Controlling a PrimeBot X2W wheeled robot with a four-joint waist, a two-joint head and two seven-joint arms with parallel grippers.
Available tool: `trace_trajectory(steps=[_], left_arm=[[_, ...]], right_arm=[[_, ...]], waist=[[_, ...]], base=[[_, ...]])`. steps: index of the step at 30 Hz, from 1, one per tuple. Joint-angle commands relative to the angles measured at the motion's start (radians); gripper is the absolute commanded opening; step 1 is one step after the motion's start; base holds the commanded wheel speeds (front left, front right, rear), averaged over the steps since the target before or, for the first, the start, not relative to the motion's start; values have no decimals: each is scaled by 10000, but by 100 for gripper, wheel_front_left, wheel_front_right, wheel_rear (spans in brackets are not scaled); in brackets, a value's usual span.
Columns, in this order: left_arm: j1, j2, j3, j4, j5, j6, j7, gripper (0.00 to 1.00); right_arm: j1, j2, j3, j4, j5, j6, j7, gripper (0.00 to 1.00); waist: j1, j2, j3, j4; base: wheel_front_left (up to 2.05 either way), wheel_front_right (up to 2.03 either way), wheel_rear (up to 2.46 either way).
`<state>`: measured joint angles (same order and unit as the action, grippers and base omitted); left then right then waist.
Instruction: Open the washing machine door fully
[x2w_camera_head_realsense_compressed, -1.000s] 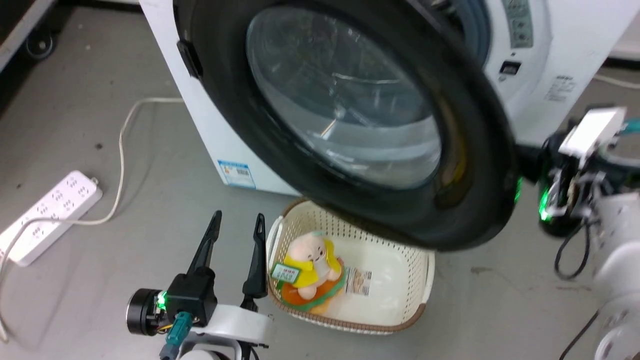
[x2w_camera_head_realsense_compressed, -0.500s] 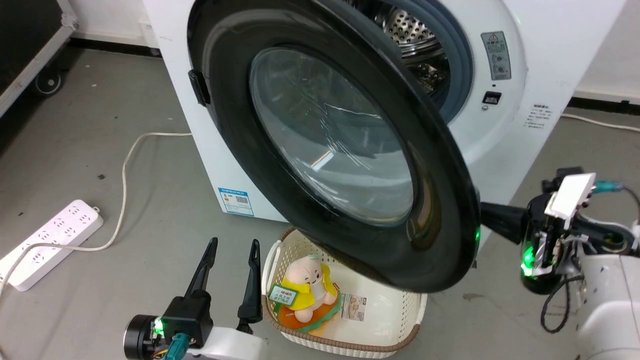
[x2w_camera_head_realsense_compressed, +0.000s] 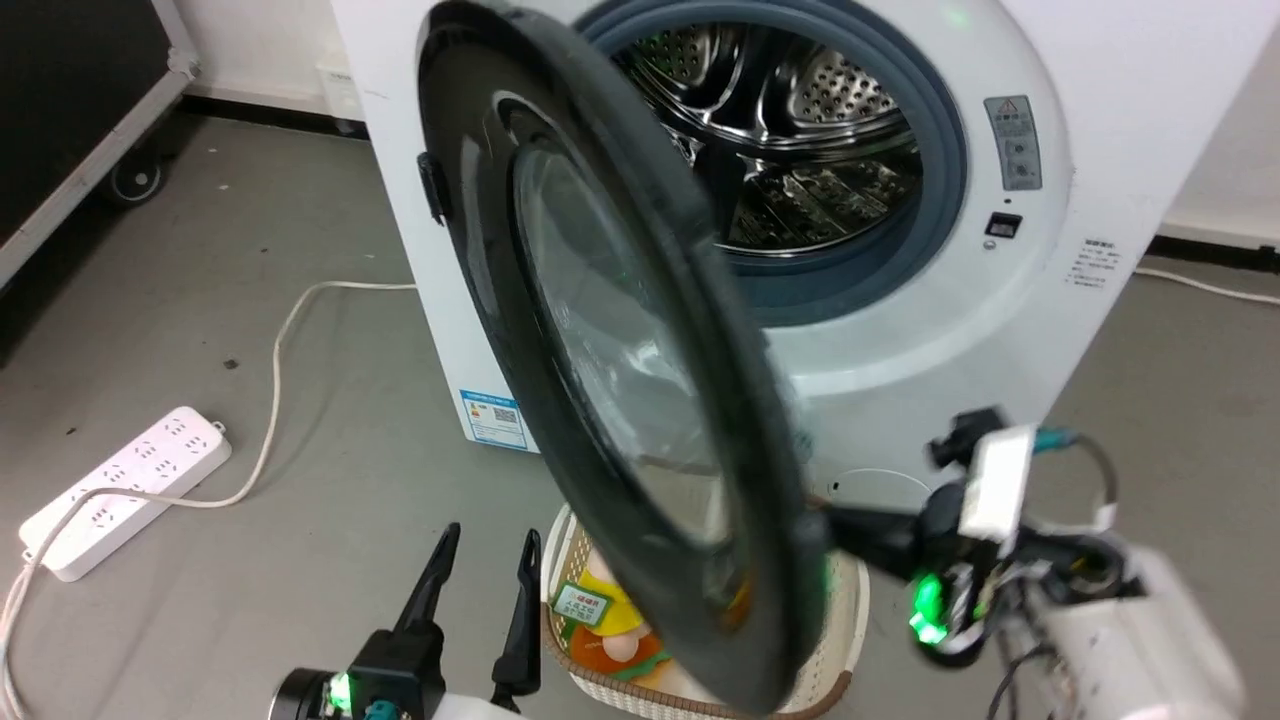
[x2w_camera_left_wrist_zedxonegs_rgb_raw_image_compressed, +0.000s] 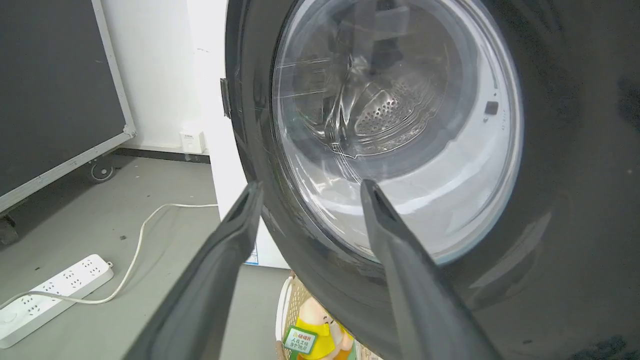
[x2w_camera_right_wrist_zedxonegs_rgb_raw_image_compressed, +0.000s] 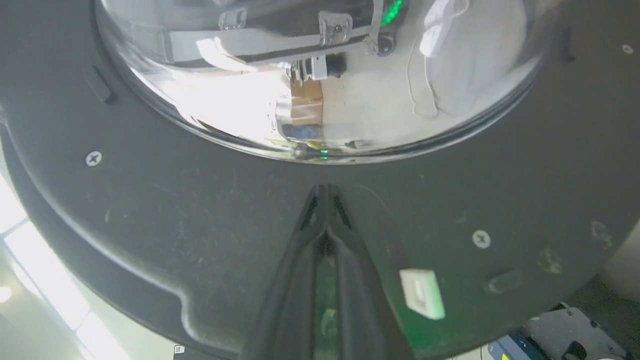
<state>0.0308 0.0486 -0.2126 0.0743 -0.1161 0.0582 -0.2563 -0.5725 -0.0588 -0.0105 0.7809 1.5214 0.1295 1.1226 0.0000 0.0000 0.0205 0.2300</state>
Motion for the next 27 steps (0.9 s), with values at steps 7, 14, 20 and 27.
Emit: trace_trajectory(steps=[7,14,20,27], left_arm=[[201,16,-13,47,28,-45,-55,100],[238,16,53,14,32,-44,-55,100],[264,16,106,9,1,-66,-55,100],[382,16,368,20,-215,-161,-55,100]], right_arm=[[1194,85,2428,-1163,1632,12,-1301,0],[1380,85,3442,-1466,2241,12,-2012,0],[1304,-48,3876,-1618,2449,12,-2397,0],[1387,-1013,3529,-3005,1678,12,-4467,100]], waist=[[0,0,-83,299],[0,0,-38,455],[0,0,-18,409],[0,0,-161,-2]], base=[[0,0,0],[0,0,0],[0,0,0],[0,0,0]])
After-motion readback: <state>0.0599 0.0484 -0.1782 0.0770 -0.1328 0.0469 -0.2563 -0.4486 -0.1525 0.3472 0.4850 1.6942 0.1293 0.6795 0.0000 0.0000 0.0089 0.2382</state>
